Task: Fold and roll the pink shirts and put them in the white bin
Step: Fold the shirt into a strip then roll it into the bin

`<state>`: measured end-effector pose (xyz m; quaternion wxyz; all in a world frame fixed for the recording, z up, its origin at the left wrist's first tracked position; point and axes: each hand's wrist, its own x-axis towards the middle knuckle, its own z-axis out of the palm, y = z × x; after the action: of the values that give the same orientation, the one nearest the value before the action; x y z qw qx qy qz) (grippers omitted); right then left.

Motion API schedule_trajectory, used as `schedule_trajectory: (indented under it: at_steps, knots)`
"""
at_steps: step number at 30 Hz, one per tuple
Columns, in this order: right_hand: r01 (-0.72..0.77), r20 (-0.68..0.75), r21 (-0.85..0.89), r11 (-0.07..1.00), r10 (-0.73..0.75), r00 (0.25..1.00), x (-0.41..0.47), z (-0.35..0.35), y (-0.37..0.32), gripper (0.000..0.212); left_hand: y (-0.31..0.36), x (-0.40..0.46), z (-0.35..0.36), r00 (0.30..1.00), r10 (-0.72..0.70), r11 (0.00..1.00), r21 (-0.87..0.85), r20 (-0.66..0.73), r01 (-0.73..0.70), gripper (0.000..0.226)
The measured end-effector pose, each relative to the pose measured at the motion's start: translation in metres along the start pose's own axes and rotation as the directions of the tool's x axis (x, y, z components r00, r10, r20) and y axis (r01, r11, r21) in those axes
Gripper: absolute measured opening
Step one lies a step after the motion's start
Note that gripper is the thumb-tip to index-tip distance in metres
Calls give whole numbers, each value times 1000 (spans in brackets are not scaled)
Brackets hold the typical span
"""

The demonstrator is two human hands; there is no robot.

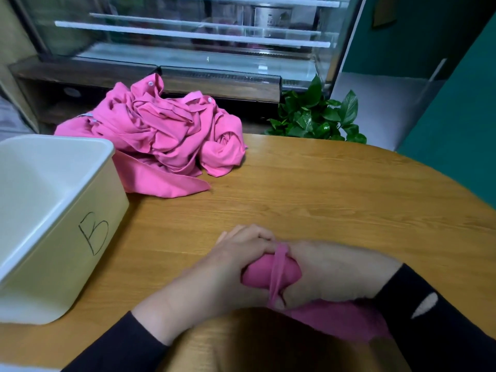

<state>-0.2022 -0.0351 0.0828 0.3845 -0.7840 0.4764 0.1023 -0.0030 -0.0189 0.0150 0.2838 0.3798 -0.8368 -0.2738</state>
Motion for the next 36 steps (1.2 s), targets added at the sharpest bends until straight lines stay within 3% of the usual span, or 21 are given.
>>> schedule_trajectory:
  at_steps: [4, 8, 11, 14, 16, 21, 25, 28, 32, 36]
  knots:
    - [-39, -145, -37, 999, 34, 989, -4, 9, 16, 99, -18, -11, 0, 986, -162, 975, -161, -36, 154, 55]
    - [-70, -194, -88, 994, 52, 980, -19, 21, 33, 91, -29, -20, -6, 961, -272, 937, -241, -48, 253, 58]
    - [-49, -269, -93, 994, 22, 963, -16, 29, 37, 69, -26, -14, -13, 985, -175, 984, 26, 2, 175, 59]
    - [-13, -314, -100, 995, -19, 949, -7, 28, 32, 57, -13, 0, -23, 996, -65, 950, 309, 57, 44, 69]
    - [0, -326, -75, 997, -25, 945, -1, 26, 30, 55, -7, 7, -27, 996, -62, 935, 353, 59, 37, 72]
    - [-60, -285, -108, 992, 27, 958, 7, 25, 30, 48, -15, 8, -25, 961, -207, 902, 415, 184, 115, 70]
    - [-78, -258, -144, 987, 39, 965, 9, 25, 27, 53, -22, 7, -34, 903, -350, 921, 270, 249, 282, 78]
    - [-85, -262, -150, 985, 43, 964, 9, 26, 28, 54, -25, 3, -40, 876, -348, 936, 187, 334, 300, 79]
    - [-58, -291, -152, 987, 11, 957, 11, 28, 33, 69, -28, -6, -31, 960, -241, 970, -9, 139, 245, 53]
    - [-15, -322, -104, 994, -20, 947, 8, 32, 34, 75, -32, -15, -11, 973, -230, 965, -139, -24, 224, 35]
